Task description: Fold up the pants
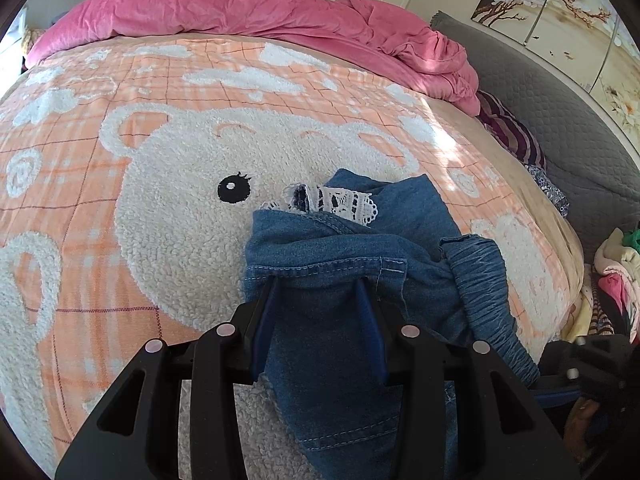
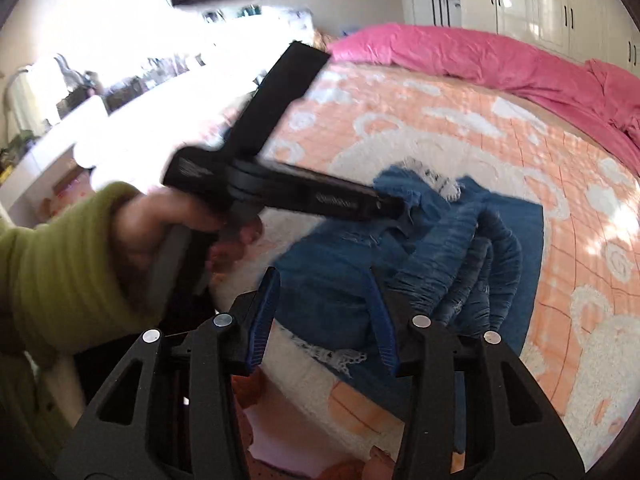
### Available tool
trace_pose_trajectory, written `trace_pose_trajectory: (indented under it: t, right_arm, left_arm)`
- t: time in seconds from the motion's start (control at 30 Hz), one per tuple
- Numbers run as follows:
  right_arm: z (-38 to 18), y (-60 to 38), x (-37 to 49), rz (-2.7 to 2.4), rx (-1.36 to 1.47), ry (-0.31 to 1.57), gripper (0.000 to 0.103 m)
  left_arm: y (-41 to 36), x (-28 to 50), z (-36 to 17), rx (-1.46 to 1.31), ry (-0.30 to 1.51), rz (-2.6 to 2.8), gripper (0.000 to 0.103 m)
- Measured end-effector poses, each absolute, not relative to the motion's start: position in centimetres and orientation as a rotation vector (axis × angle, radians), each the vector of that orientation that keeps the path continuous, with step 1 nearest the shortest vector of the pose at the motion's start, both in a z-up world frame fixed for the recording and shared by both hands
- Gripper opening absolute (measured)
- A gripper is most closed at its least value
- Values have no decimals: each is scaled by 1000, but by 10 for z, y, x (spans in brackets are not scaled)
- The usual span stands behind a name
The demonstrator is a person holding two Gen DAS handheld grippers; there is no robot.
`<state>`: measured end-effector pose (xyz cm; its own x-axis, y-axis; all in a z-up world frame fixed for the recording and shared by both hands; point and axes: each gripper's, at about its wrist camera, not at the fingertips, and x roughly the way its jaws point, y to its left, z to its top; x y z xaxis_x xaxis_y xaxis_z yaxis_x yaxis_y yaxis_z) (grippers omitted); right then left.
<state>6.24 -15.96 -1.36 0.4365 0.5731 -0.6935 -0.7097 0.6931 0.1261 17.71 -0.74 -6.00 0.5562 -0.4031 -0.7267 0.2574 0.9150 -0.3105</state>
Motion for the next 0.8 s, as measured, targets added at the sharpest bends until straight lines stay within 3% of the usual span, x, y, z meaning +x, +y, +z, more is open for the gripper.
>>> trace_pose_trajectory:
  t: [0.13, 0.37, 0.5, 0.57, 0.8]
  right_arm:
    - [-40, -159, 69, 780, -181, 881, 37]
    - [-37, -169, 62, 792, -124, 862, 37]
    - [-11, -194, 51, 776, -45, 750, 38]
    - [0, -212, 53, 718, -13, 698, 47]
    - [1, -282, 86, 438, 129, 717, 49]
  left_arm:
    - [-7, 177, -60, -177, 898, -393, 38]
    - [-6, 172, -54, -181, 861, -383, 38]
    - [8, 155, -35, -216, 780, -368, 53]
    - [16, 148, -27, -231, 757, -337, 54]
    - [28, 131, -21, -243, 760, -250, 64]
